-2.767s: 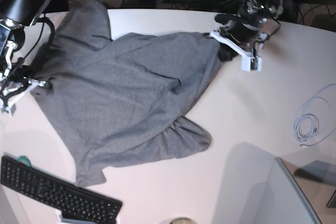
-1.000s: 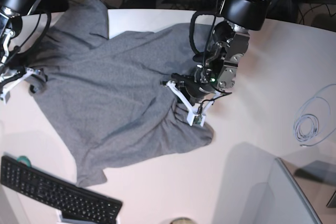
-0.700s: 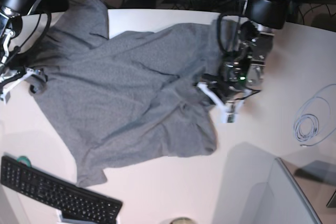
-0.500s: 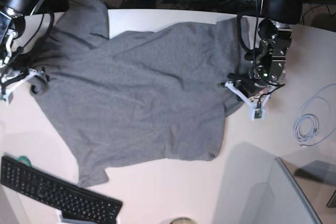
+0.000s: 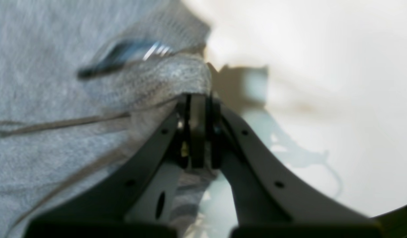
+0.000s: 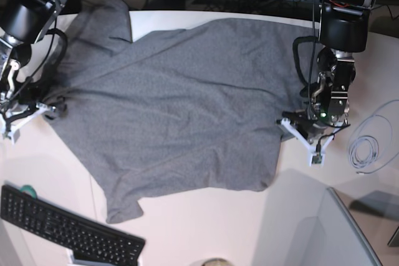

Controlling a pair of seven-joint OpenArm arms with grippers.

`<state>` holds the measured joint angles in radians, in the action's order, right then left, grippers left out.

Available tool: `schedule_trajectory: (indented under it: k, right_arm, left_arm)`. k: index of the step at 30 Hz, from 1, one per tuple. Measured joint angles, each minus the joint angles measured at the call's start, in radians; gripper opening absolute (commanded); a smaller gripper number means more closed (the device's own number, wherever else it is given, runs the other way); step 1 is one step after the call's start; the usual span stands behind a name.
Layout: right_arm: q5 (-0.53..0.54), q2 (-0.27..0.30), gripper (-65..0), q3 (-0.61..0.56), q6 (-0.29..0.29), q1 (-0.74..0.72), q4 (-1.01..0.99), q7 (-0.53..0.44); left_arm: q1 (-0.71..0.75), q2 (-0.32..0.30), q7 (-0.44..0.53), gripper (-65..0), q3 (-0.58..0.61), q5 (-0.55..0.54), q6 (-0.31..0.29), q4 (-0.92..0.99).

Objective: Layout the t-shirt on the table in an organized manner, then fold the t-shirt properly
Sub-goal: 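Release the hem and move the left gripper to the shirt corner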

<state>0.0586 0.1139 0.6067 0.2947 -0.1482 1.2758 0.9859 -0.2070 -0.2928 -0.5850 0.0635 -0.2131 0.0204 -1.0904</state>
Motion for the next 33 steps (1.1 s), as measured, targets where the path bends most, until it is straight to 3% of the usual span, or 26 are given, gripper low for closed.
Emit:
schedule_trajectory:
  k: [6,10,13,14,16,20,23,26,29,33]
  right_arm:
    - [0.001,0.021,-63.5,0.013,0.000,0.014,0.003,0.002]
    - [0.009,0.016,-46.5,0.012,-0.002,0.047,0.066,-0.005]
    - [0.000,0.008,-31.1,0.015,-0.005,0.103,0.185,-0.027]
    - [-0.005,-0.005,-27.8,0.016,-0.004,0.122,0.234,-0.048]
    - [0.010,-0.036,-27.0,0.013,-0.003,0.164,0.323,-0.092]
    - [0.015,-0.071,-27.0,0.004,0.003,0.228,0.387,-0.129]
    - [0.006,-0.079,-27.0,0.005,0.003,0.238,0.383,-0.126]
    - [0.011,-0.082,-27.0,0.005,0.002,0.235,0.383,-0.130]
    - [0.011,-0.081,-27.0,0.005,0.002,0.235,0.383,-0.130]
    - [0.011,-0.081,-27.0,0.005,0.002,0.235,0.383,-0.130]
  left_arm:
    - [0.047,0.012,-0.117,-65.0,-0.012,-0.003,-0.001,-0.257]
    - [0.192,0.025,-0.185,-65.0,-0.154,-0.050,-0.008,-0.456]
    - [0.336,0.023,-0.219,-65.0,-0.274,-0.180,-0.087,-0.566]
    - [0.388,0.026,-0.215,-65.0,-0.321,-0.212,-0.120,-0.598]
    - [0.493,0.028,-0.198,-65.0,-0.396,-0.267,-0.133,-0.649]
    - [0.663,0.029,-0.203,-36.7,-0.469,-0.274,-0.132,-0.671]
    - [0.752,0.035,-0.088,-22.2,-0.467,-0.301,-0.142,-0.677]
    - [0.832,0.034,0.039,-17.1,-0.464,-0.309,-0.150,-0.668]
    - [0.866,0.032,0.081,-16.9,-0.463,-0.295,-0.146,-0.616]
    - [0.858,0.047,0.119,-16.9,-0.473,-0.300,-0.289,-0.541]
